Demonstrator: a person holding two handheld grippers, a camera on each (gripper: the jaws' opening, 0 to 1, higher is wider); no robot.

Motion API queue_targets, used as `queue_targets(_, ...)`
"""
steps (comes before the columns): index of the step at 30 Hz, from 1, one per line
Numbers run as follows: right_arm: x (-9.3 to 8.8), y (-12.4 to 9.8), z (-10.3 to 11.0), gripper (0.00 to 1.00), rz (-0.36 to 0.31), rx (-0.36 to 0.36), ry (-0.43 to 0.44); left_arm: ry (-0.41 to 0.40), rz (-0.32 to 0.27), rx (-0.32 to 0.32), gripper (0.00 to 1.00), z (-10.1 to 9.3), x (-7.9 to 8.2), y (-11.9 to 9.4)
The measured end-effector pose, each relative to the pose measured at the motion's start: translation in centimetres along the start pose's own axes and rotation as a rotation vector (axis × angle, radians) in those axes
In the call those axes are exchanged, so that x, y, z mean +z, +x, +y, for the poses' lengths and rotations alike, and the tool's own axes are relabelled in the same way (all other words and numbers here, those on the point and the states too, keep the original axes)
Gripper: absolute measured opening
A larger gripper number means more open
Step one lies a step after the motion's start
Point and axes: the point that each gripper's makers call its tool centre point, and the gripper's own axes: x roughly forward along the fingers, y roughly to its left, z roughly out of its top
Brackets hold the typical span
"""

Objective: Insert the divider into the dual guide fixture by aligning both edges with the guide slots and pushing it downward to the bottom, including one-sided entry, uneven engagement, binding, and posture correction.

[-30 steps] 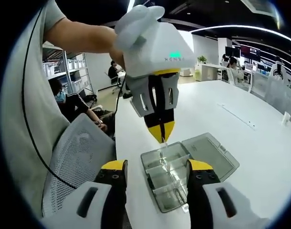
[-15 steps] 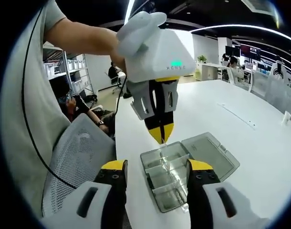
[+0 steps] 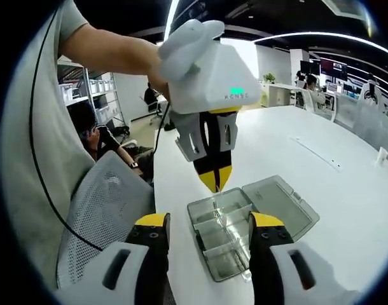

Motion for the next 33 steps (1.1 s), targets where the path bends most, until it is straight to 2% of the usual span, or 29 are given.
queue_targets(33, -0.43, 0.02, -0.07, 0.46, 0.001, 0.007, 0.013, -0.012, 0.014, 0.001, 0.0, 0.3, -0.37, 1.06)
